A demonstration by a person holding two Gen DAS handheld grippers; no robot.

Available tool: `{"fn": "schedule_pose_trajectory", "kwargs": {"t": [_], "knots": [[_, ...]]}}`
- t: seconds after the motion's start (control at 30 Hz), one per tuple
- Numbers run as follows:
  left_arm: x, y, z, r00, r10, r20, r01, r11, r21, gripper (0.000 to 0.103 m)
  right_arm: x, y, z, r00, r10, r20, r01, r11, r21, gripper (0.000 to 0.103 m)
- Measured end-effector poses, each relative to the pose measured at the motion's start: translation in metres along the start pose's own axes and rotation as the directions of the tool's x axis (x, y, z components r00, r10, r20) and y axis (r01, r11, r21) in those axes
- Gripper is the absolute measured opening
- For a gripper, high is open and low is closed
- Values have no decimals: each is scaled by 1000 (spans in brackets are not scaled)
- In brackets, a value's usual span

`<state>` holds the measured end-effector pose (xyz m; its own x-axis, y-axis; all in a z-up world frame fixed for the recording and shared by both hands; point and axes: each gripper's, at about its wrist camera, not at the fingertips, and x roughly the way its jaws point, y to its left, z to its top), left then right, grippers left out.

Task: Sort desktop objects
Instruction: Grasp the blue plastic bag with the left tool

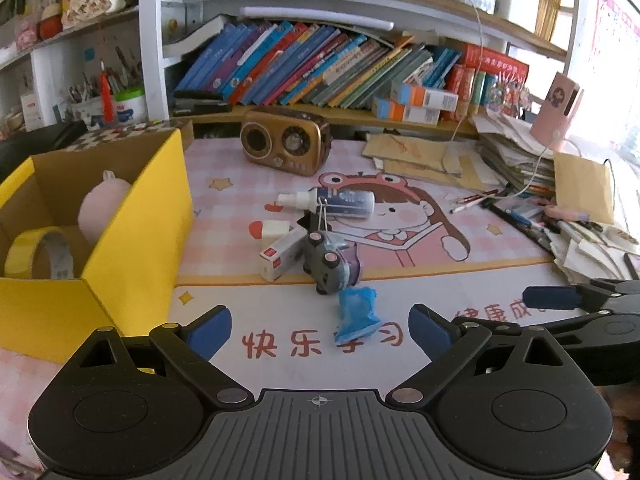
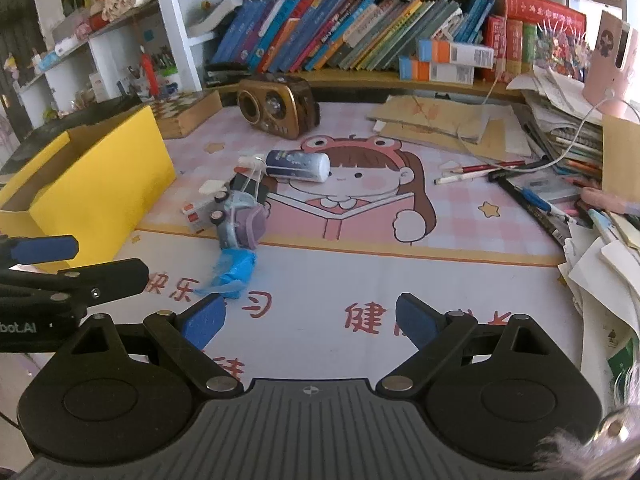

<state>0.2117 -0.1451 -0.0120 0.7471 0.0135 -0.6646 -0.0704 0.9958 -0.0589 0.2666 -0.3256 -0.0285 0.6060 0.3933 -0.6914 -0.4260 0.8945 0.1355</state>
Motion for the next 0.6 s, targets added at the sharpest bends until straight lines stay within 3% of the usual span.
{"fn": "schedule_pose_trajectory", "kwargs": {"t": [0.27,0.47,0.6], "knots": [[25,-1,4,999,13,-45,-12,1000,12,95,21,-14,12,1000,-6,-20,7,999,53,92],[54,-9,5,996,5,-90,-2,999,34,84,36,-26,26,999,-35,-32,38,995,94,90],[68,-21,1,994,-4,-106,13,997,76,67,40,-33,34,999,-32,-25,35,992,122,90]]}}
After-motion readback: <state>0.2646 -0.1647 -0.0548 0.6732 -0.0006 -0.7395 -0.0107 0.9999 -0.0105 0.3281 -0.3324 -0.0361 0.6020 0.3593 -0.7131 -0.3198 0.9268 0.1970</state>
